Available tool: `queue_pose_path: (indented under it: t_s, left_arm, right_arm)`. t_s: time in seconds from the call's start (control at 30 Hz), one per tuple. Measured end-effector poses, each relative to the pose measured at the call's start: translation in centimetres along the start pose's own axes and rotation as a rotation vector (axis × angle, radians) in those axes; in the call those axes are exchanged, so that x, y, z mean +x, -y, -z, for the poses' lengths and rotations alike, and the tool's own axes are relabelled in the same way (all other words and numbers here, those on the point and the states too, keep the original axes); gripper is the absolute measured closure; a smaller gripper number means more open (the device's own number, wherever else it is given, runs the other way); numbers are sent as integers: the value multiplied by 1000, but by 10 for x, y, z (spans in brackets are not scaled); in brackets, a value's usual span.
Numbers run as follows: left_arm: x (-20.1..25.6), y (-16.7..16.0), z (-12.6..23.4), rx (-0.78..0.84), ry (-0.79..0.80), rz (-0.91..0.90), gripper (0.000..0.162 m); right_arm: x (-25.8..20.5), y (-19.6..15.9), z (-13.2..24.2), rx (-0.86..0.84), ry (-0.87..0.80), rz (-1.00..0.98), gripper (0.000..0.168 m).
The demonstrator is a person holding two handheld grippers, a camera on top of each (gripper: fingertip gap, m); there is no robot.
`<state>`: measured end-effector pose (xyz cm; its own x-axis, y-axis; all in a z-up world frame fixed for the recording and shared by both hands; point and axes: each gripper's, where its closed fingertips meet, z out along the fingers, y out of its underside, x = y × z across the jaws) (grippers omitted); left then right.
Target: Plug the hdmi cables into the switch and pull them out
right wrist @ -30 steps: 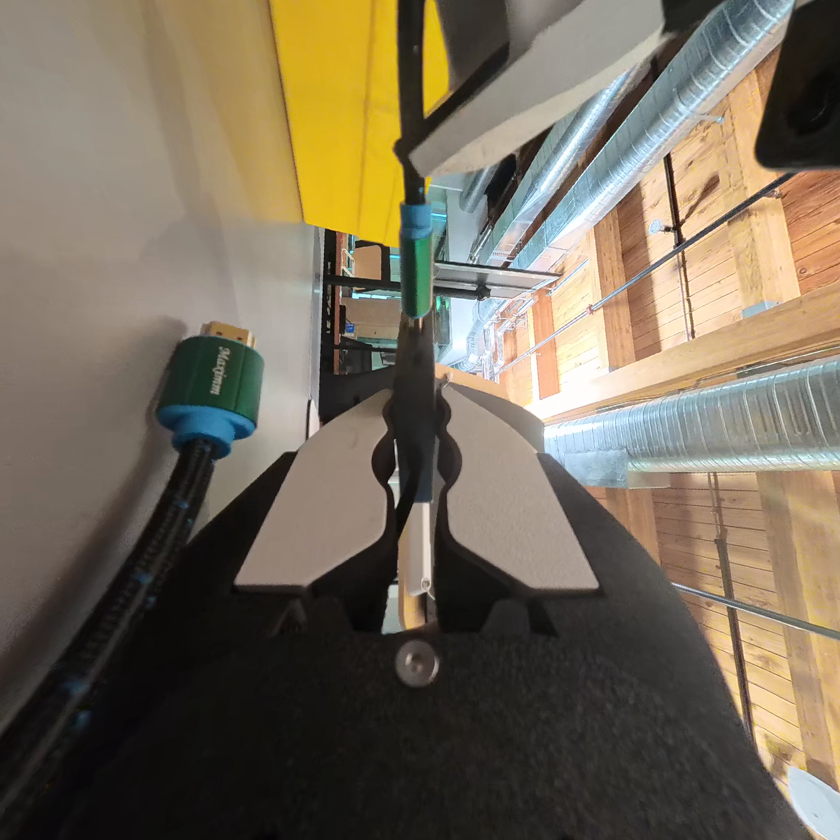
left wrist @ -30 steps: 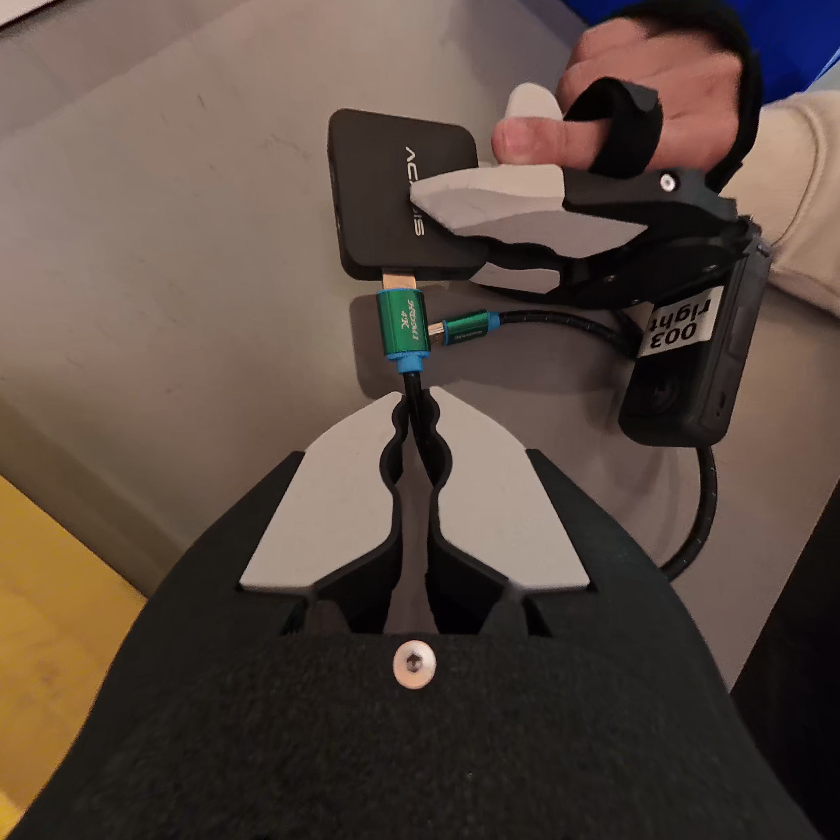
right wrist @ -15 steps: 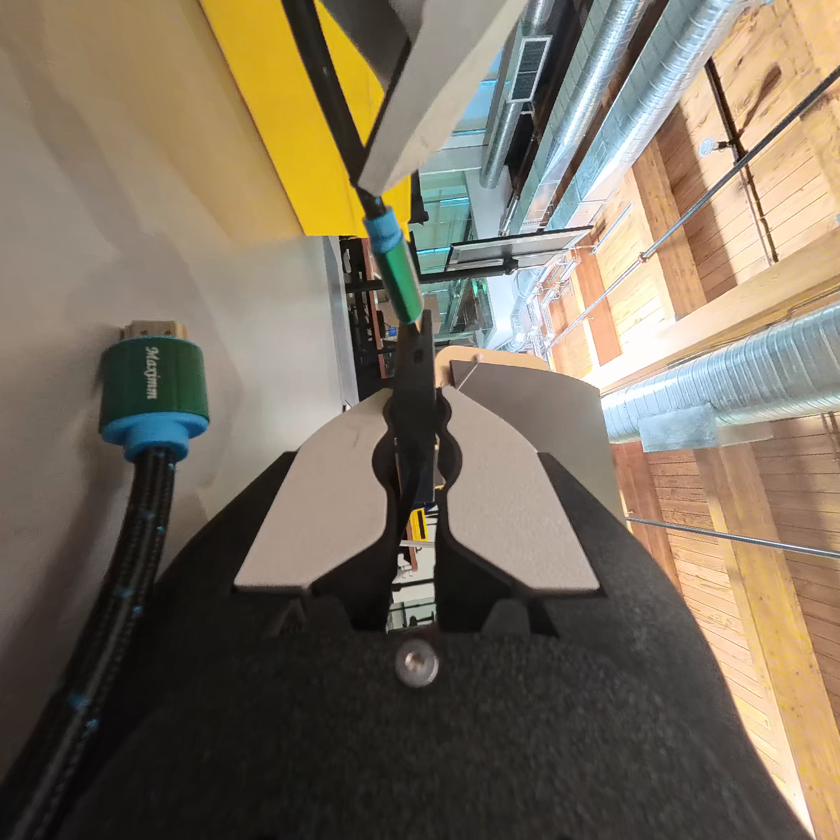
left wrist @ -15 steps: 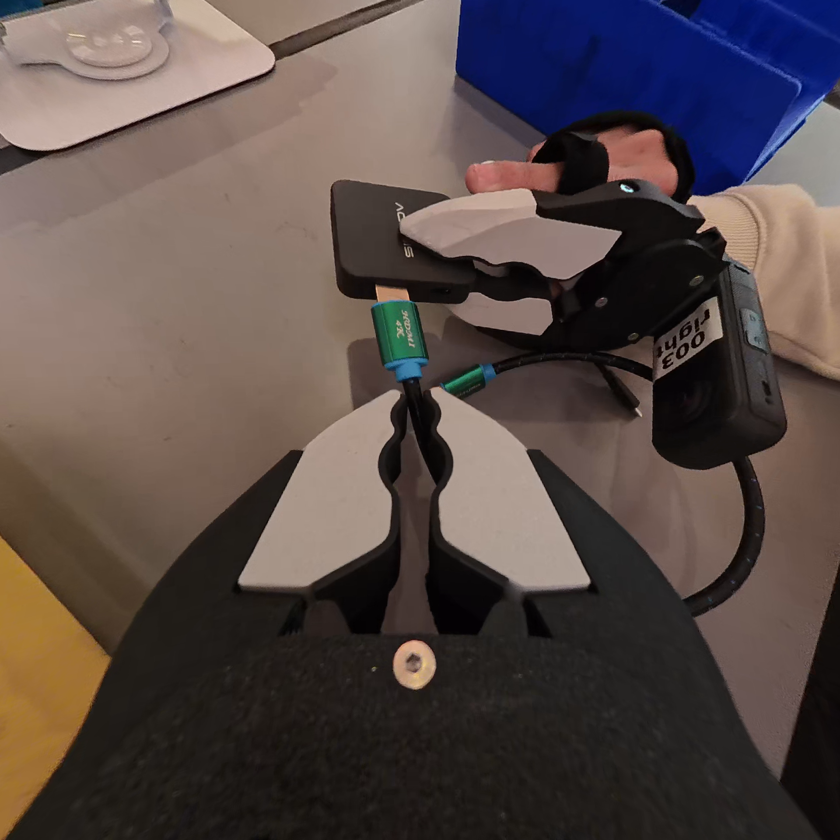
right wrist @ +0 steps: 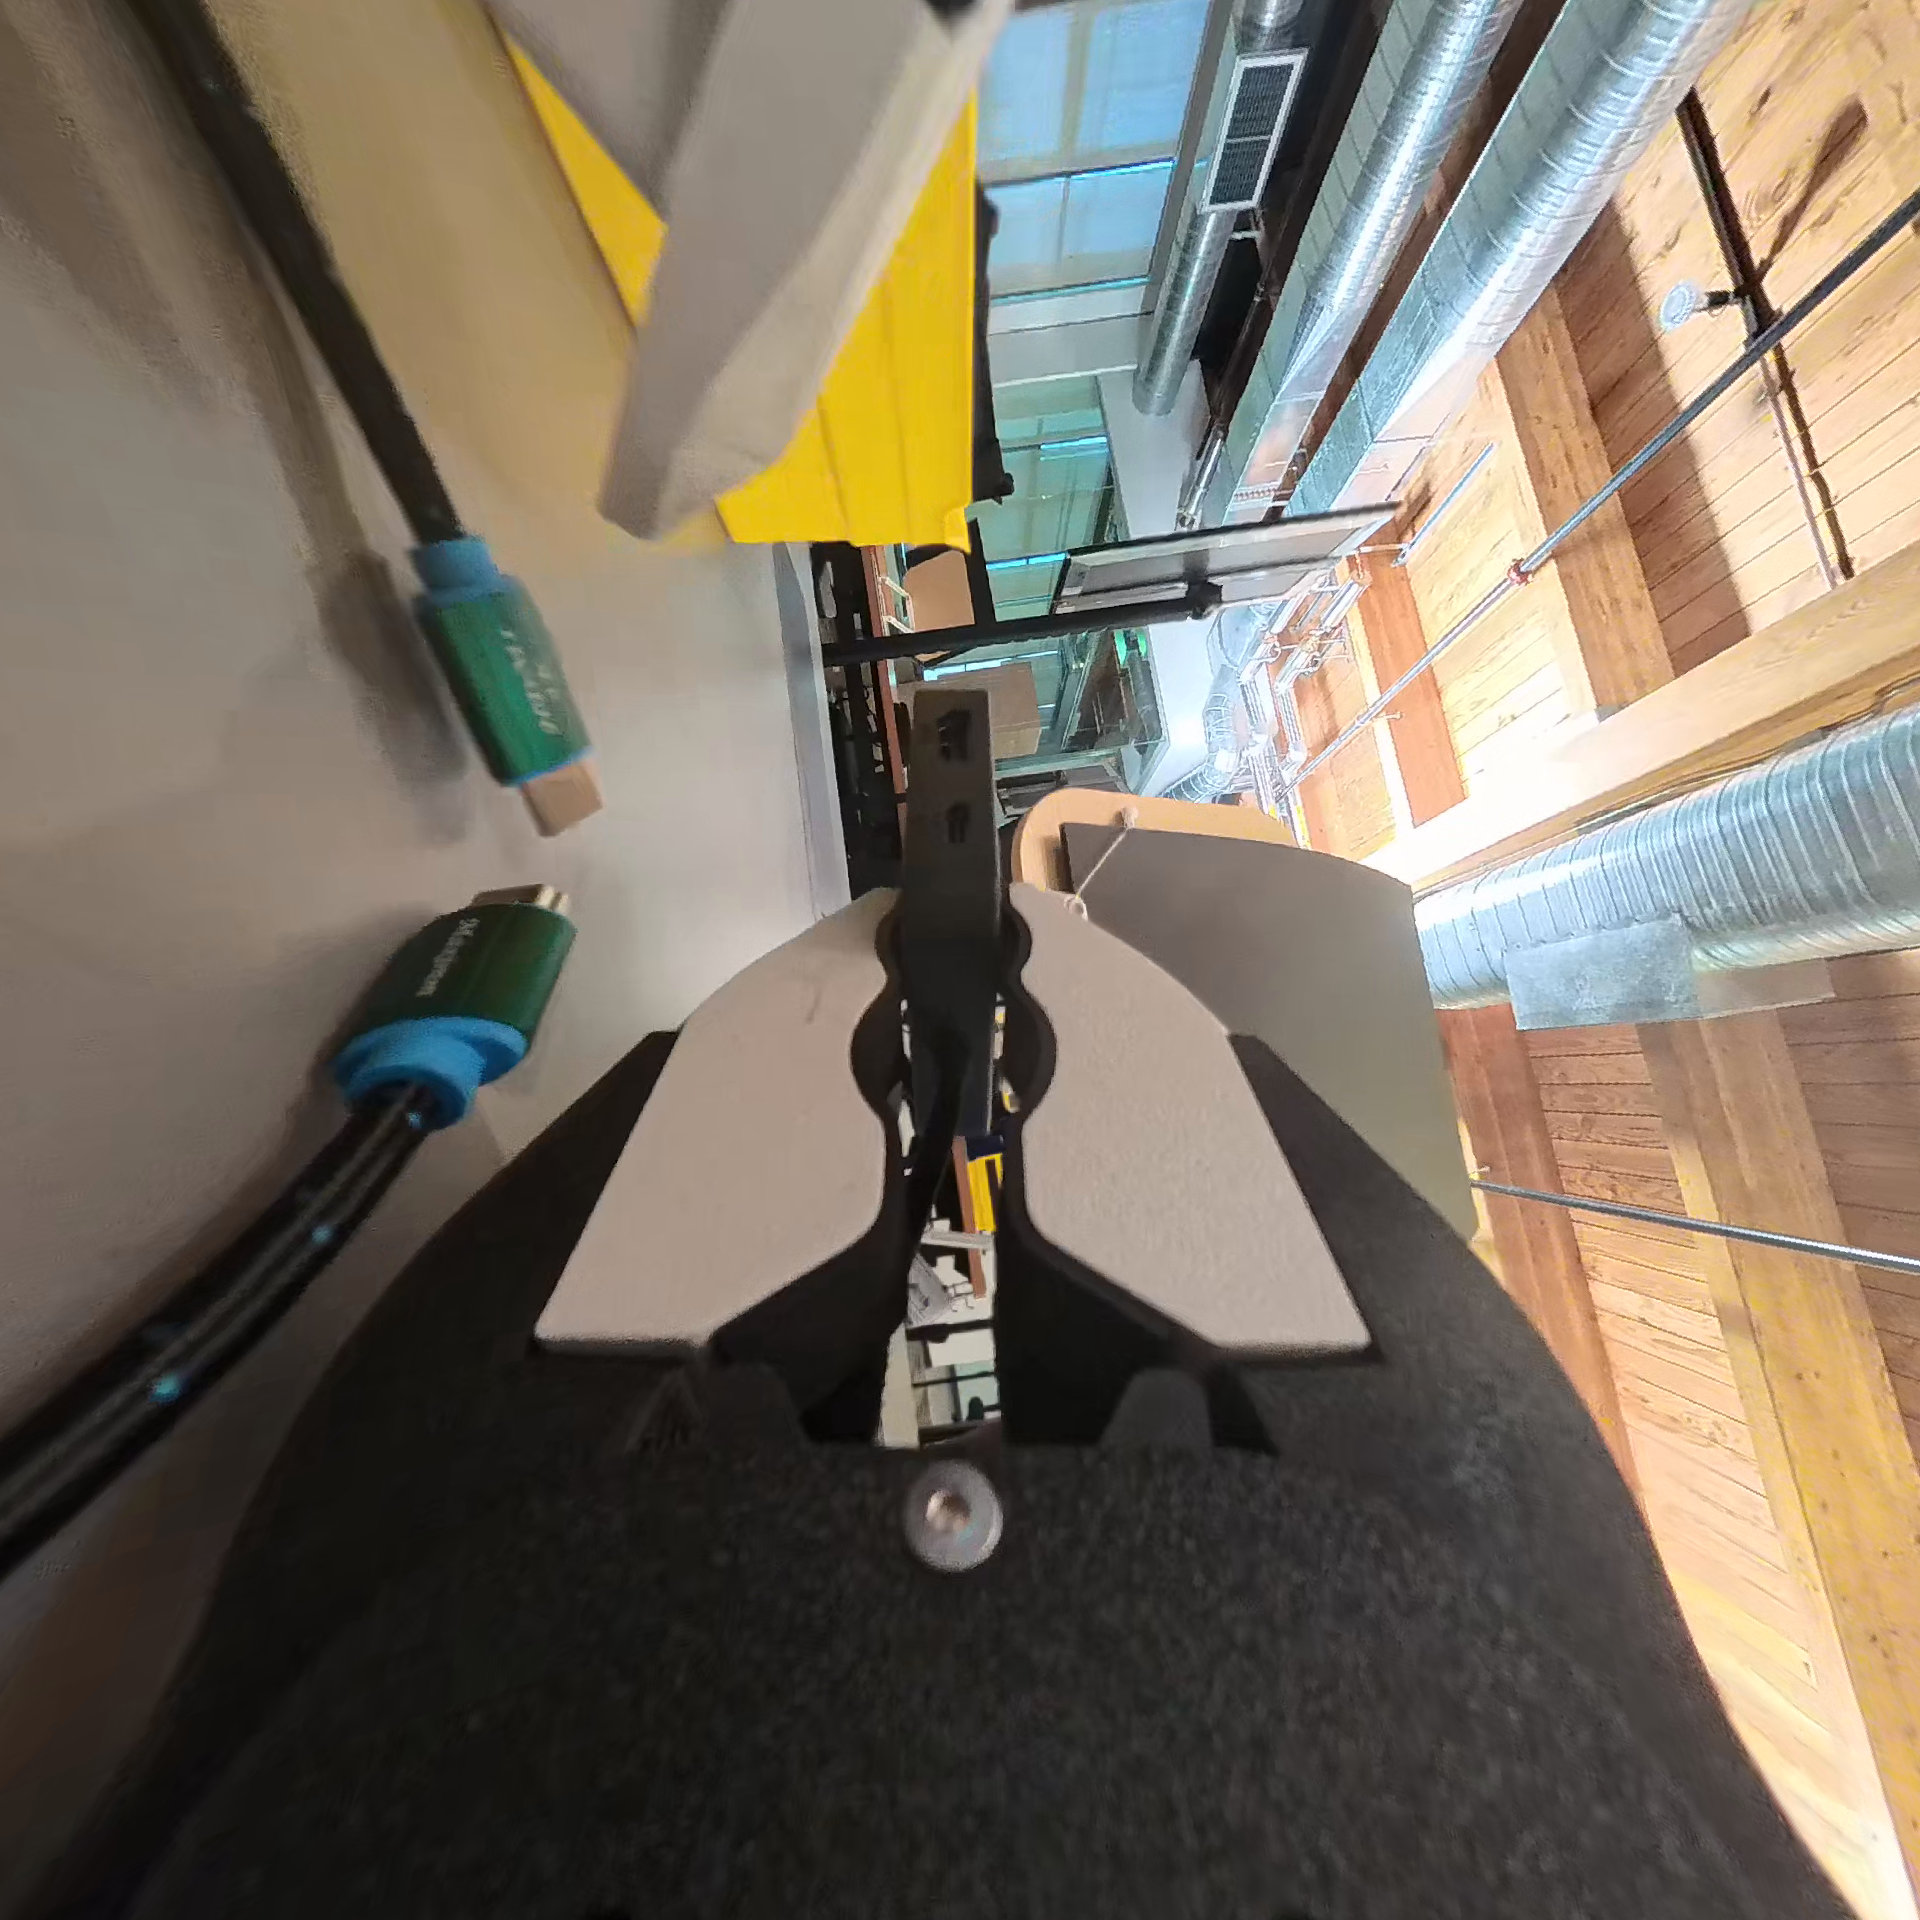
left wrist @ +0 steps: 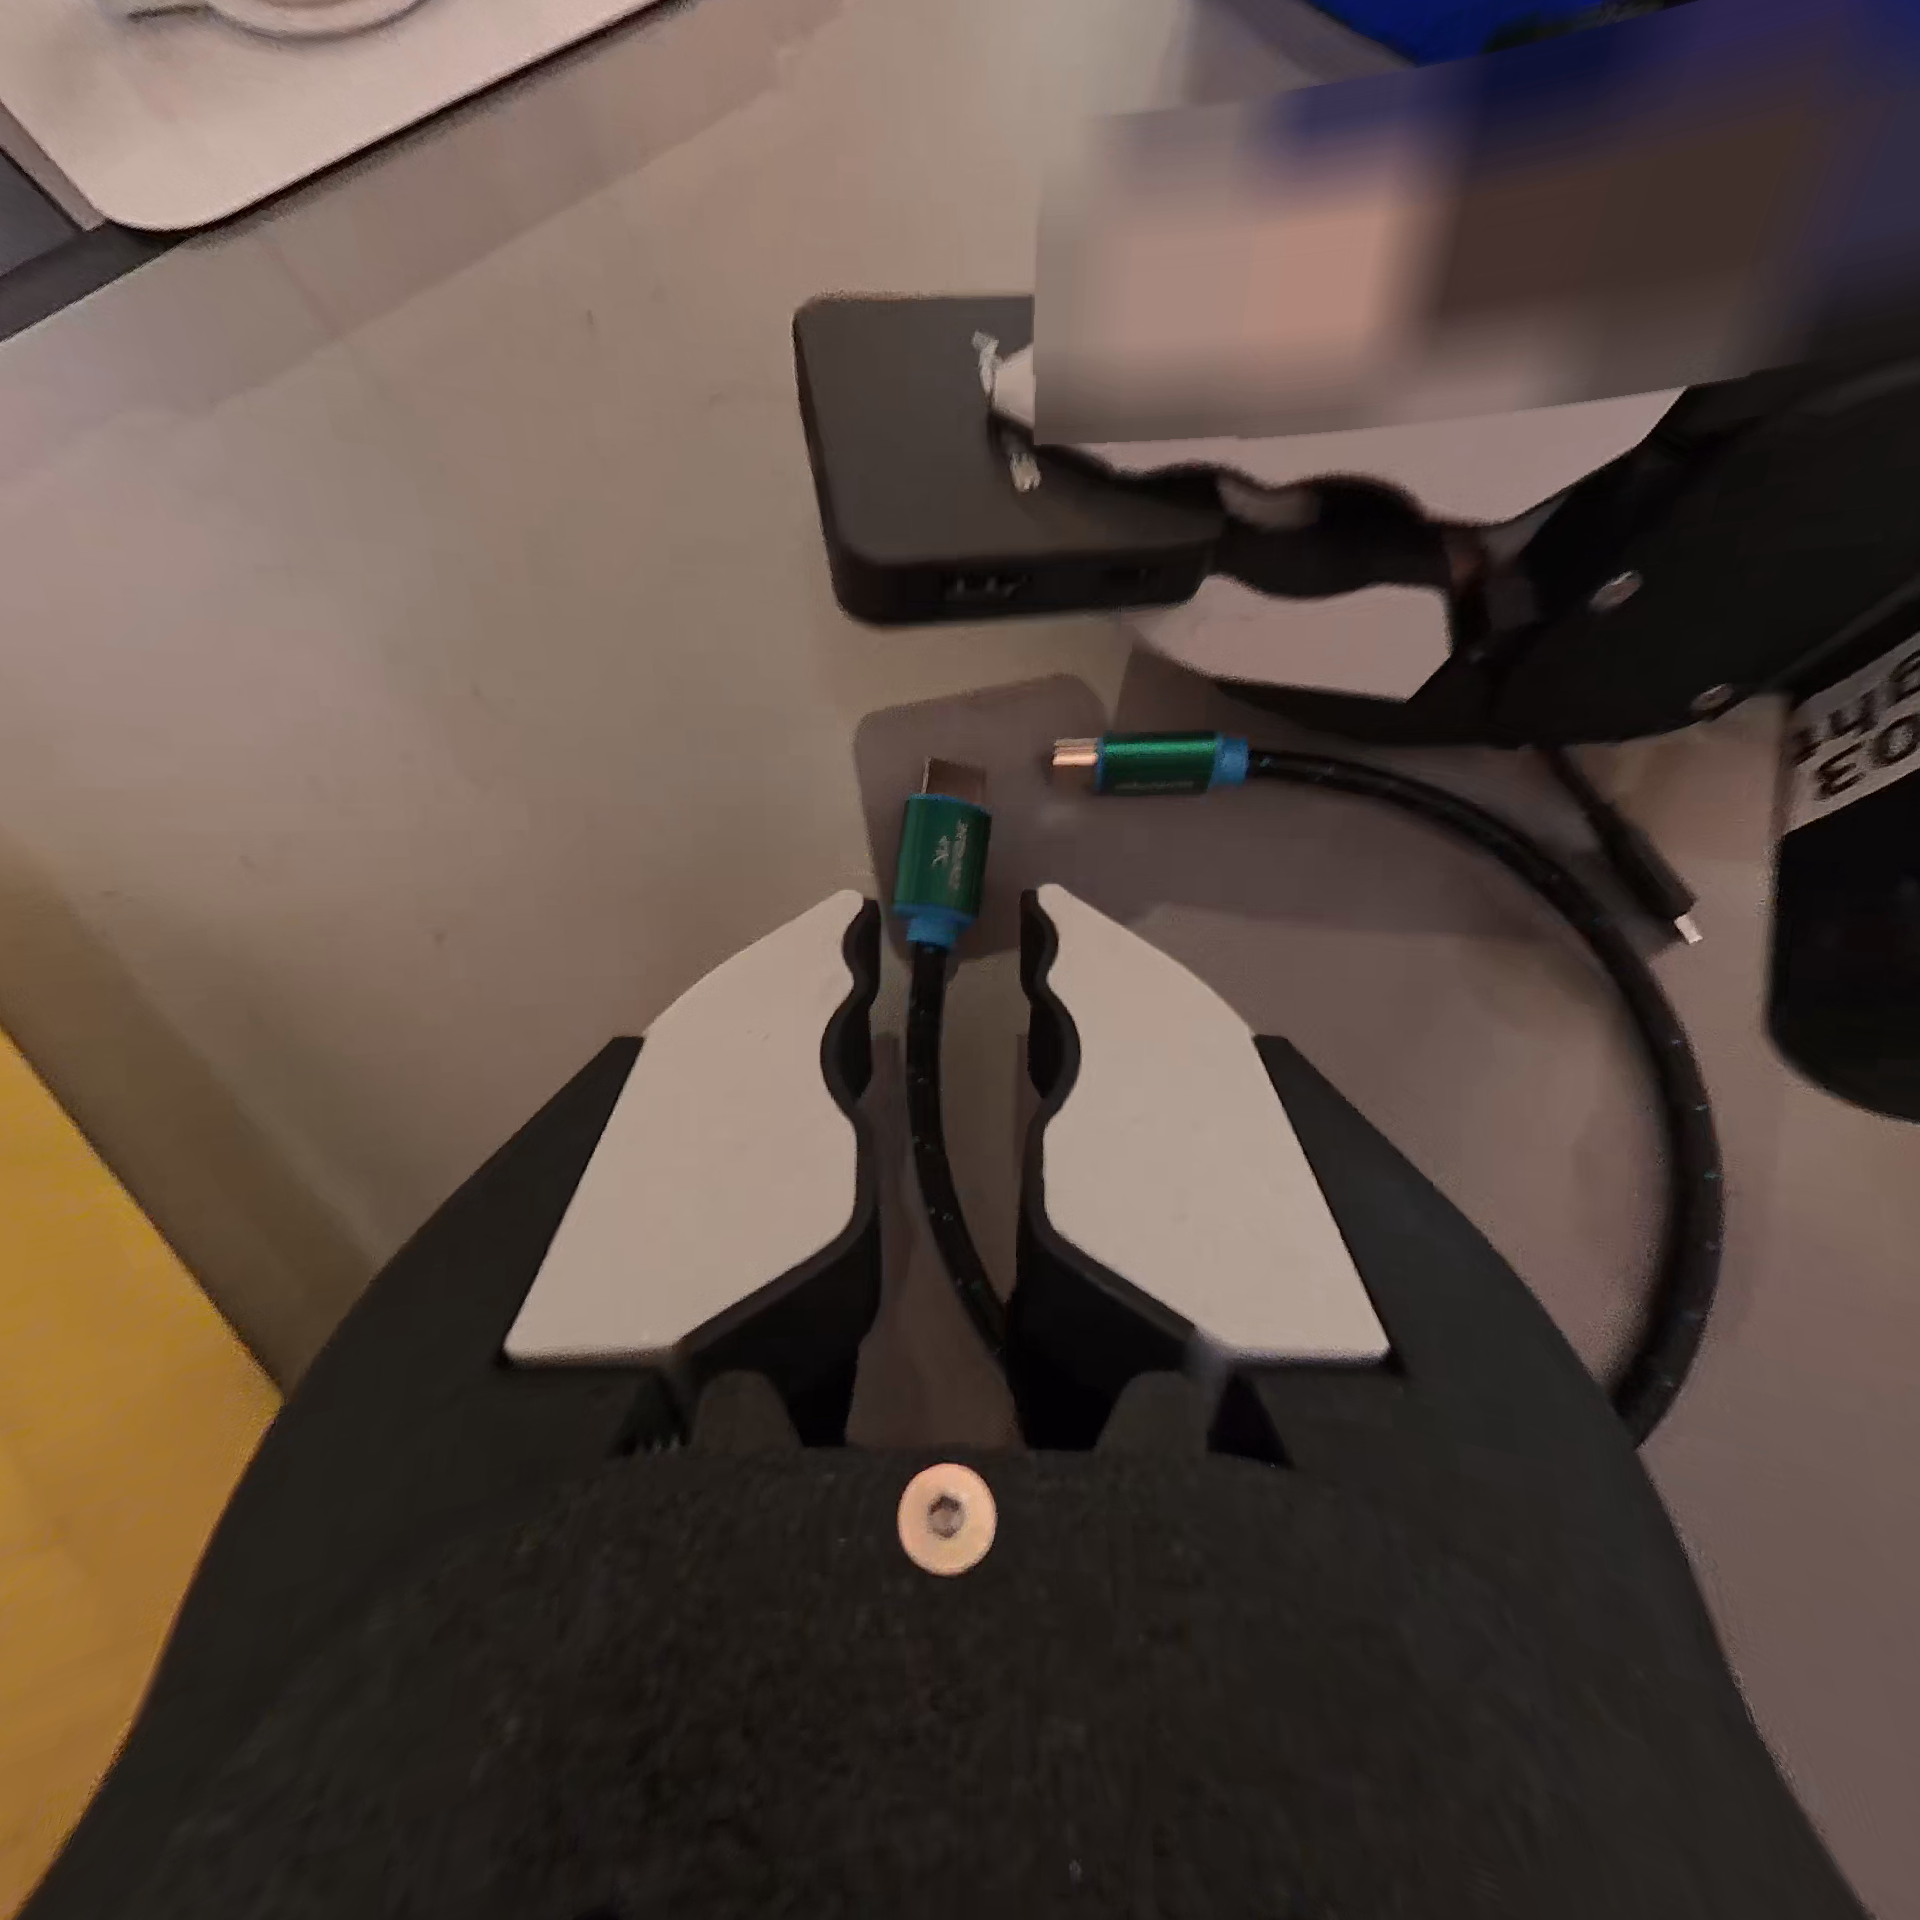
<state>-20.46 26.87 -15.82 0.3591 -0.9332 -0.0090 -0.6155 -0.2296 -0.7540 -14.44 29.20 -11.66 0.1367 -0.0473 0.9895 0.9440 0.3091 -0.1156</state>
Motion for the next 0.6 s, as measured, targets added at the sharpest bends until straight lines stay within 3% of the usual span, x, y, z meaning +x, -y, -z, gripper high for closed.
queue_pose_path:
  t_s: [0.27,0.3,0.37,0.6]
  left_arm:
    - [-7,-24,-20,-149,88,-113,135]
    - [-5,-25,-22,-139,67,-112,136]
    - [4,-24,-24,-93,-24,-125,153]
    - [3,-22,-22,-117,-77,-83,154]
  right_arm:
    - [6,-11,-1,-16,-9,-61,154]
    - [6,-10,0,-11,-9,-61,154]
    - [6,-8,1,-3,-6,-60,154]
    - [0,-1,1,20,2,5,154]
